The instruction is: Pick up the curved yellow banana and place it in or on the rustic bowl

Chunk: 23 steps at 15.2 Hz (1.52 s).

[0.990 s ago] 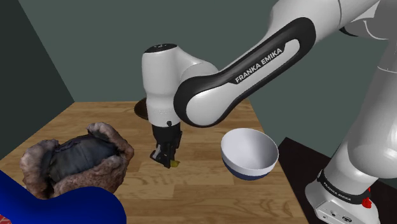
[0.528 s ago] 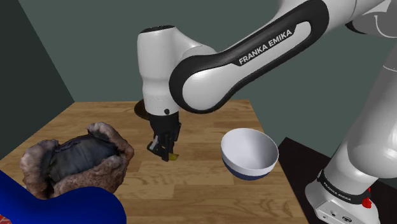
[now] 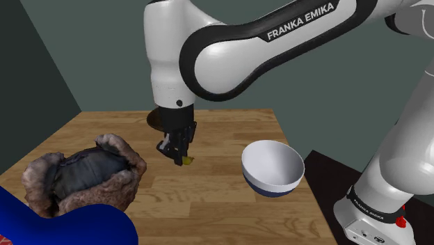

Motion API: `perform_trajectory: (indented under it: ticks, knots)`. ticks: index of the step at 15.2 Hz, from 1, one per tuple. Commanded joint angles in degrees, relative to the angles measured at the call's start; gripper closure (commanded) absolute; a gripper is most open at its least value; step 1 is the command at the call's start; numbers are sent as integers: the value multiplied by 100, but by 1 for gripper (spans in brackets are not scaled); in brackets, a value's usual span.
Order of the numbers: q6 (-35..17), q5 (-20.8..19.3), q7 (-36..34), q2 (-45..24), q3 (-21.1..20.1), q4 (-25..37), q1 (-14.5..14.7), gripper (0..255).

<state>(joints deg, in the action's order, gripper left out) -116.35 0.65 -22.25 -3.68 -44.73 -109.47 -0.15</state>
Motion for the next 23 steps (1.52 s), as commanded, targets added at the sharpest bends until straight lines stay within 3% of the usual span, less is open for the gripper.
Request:
perform_trajectory:
  ticks: [1,11,17,23]
  knots:
    - [143,36,15,46,-1,108,-7,255]
    - [884,113,40,155,3,769,-26,255]
    - [1125,-418,371,-666,250,1601,-173,255]
    - [1545,-964,688,-1641,527,2798,-129,255]
